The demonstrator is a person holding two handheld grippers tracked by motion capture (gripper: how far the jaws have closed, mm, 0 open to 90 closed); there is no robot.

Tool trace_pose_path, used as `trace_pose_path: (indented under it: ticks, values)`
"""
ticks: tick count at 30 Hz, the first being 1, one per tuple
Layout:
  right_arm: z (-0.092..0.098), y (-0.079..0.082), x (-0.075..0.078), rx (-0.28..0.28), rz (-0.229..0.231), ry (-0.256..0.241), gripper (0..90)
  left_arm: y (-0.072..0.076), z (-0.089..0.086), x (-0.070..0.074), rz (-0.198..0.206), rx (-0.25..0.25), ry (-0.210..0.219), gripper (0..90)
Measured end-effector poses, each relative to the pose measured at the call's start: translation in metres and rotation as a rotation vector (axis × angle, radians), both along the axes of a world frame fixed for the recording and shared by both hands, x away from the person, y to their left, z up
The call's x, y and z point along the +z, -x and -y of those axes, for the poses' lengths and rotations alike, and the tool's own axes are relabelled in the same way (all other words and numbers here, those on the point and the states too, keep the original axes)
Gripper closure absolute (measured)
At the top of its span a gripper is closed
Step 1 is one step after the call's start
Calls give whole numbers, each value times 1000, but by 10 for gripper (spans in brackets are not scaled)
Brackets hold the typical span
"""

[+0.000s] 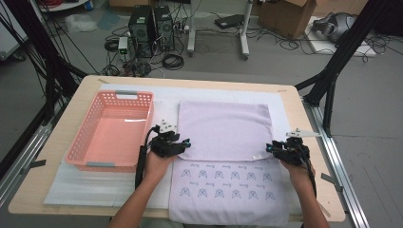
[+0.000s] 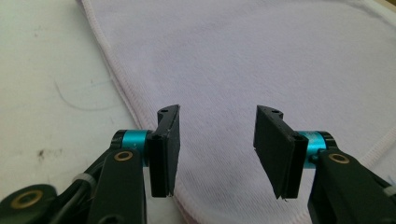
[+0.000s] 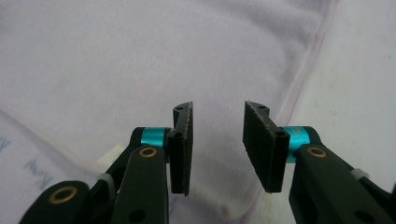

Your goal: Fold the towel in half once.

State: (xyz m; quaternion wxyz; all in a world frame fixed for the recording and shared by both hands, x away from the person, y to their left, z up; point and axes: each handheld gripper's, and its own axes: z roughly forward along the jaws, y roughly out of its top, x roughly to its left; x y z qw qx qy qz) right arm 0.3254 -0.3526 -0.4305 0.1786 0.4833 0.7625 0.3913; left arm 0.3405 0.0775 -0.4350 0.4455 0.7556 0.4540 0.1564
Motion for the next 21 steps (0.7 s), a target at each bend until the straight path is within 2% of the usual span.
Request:
trace_pose_path:
  ticks: [2,4,5,9,12,16,18,21]
  values:
    - [2,7,-3,-3,1,-9,612,5,-2,-2,12,16,-11,464]
    - [4,13,-7,-11,1,-17,603,11,-4,-5,17,22,-2,463]
    - [4,16,-8,-12,-2,-12,596,13,-5,-6,17,24,-16,455]
    - [6,28,-12,-10,10,9,573,26,-10,-15,6,36,-22,444]
    - [7,37,-13,-18,17,13,566,32,-12,-15,8,33,-9,453]
    - [7,46,-16,-10,37,31,597,33,-13,-16,-16,22,-2,555]
    - [7,50,-19,-21,42,16,614,33,-14,-16,-12,20,6,638]
    - [4,51,-19,-26,51,32,647,36,-14,-15,14,15,8,687]
